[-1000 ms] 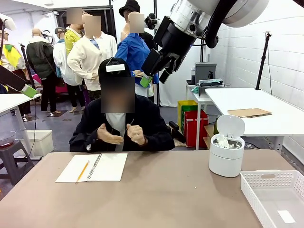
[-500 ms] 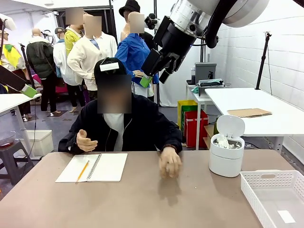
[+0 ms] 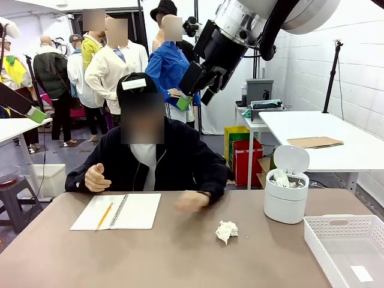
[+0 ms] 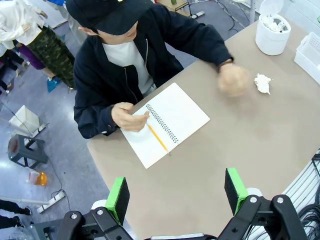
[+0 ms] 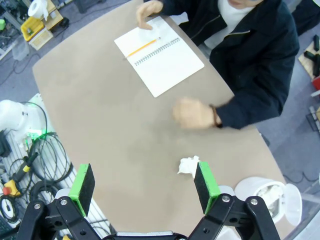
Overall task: Sort the paper based on its condition.
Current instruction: If a person hands you a paper, place it in the Organizing basket , and if it's crumpled, put it in the Trash can.
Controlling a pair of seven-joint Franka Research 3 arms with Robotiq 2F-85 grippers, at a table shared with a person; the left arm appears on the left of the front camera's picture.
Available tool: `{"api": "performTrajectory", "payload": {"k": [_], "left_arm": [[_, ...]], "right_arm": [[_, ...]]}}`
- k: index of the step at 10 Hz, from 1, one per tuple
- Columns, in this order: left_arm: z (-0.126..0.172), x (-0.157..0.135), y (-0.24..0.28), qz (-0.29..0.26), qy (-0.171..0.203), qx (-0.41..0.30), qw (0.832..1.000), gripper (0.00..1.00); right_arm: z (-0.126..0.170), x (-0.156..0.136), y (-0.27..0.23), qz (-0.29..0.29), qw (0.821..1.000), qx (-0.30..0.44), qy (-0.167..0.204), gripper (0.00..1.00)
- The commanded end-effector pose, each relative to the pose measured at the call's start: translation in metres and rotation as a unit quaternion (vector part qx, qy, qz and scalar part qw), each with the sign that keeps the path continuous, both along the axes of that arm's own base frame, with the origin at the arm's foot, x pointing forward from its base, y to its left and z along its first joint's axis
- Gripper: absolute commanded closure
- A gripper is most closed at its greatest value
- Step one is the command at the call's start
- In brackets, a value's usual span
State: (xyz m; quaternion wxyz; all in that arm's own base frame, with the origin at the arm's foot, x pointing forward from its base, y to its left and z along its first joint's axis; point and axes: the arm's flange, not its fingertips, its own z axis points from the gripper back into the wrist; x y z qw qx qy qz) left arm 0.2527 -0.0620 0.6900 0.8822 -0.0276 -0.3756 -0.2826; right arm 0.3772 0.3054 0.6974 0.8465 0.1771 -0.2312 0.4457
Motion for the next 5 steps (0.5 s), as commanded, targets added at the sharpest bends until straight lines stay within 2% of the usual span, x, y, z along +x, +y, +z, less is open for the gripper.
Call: {"api": "performTrajectory", "payload": {"k": [1,3,5], "left_arm": [[0.000,0.000,0.000,0.001,0.000,-0.001,1.000,0.00],[0.000,0.000,0.000,0.001,0.000,-0.001,1.000,0.00],[0.000,0.000,0.000,0.001,0.000,-0.001,1.000,0.00]], "right_arm": [[0.000,0.000,-0.001,-0.002,1.000,0.002,0.003,0.00],[0.000,0.000,0.000,0.000,1.000,0.000,0.000,0.00],[-0.023,-0.005,-0.004,-0.071,0.994,-0.076,0.045,0.00]]}}
